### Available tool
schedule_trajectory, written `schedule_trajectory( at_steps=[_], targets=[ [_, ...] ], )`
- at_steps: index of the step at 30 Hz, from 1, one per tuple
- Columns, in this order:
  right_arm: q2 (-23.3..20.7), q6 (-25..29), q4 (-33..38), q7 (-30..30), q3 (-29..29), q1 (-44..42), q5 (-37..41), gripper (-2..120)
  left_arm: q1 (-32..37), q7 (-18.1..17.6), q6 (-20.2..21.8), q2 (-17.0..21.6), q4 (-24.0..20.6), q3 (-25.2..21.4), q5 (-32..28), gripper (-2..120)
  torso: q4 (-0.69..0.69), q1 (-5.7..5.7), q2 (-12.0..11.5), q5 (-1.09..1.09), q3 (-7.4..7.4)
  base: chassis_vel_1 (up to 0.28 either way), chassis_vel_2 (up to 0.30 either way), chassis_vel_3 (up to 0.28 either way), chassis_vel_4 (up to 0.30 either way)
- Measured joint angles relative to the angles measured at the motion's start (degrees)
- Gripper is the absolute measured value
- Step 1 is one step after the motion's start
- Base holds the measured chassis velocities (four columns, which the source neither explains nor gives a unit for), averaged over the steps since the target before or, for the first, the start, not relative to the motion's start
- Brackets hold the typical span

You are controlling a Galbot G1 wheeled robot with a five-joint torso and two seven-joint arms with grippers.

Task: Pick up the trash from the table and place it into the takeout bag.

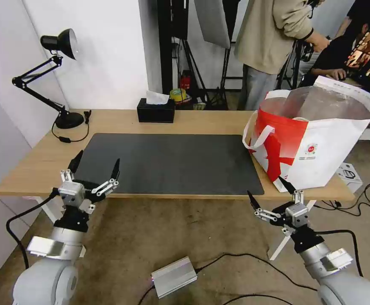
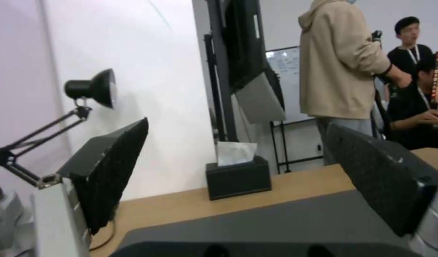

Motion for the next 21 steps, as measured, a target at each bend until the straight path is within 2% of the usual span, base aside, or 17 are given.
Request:
schedule_trajectory(
  at_steps=[9,21],
  targets=[
    [0.0,0.0,0.0,0.0,0.0,0.0,0.0,100,3.17,1.63,-4.06,-1.05,0.43,-1.4,-0.41,100,0.0,0.0,0.0,0.01,0.0,0.0,0.0,0.0,0.0],
    [0.0,0.0,0.0,0.0,0.0,0.0,0.0,100,5.87,2.96,-7.06,-1.91,0.47,-1.44,-0.54,100,0.0,0.0,0.0,0.0,0.0,0.0,0.0,0.0,0.0]
  ],
)
